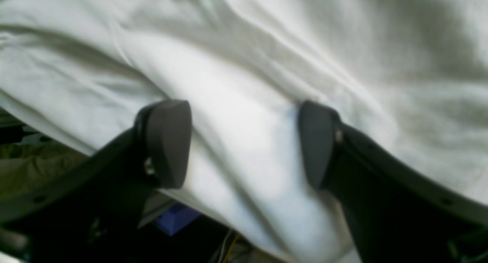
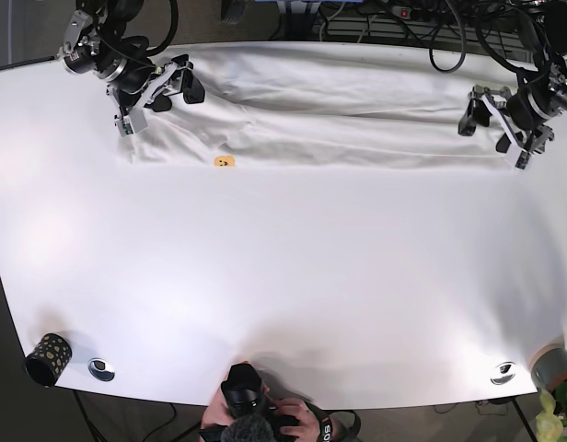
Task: Fold the T-shirt properly
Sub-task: 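Grasp the strip ends with both grippers and fold it over lengthwise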
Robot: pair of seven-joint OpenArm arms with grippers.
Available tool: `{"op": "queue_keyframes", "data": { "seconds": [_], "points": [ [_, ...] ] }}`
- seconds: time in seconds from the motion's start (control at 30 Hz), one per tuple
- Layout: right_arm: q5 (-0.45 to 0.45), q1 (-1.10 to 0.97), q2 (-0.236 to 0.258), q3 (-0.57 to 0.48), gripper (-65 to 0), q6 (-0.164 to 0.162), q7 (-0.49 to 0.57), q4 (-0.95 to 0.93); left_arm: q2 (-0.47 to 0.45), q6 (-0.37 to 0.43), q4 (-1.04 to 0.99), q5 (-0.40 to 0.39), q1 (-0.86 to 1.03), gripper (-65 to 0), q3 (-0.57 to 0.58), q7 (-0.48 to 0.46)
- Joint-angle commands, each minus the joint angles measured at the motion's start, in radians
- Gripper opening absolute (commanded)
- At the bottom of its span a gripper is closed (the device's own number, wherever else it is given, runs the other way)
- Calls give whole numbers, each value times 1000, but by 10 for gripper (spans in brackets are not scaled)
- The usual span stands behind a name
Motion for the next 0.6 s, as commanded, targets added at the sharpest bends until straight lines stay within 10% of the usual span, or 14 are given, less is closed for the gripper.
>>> {"op": "queue_keyframes", "data": {
  "seconds": [0.0, 0.57],
  "points": [
    [-39, 8, 7, 0, -220, 6, 37, 3, -17, -1, -25, 37, -1, -172, -3, -17],
    [-303, 256, 64, -67, -220, 6, 166, -284, -19, -1, -283, 172, -194, -172, 103, -114]
  ]
}}
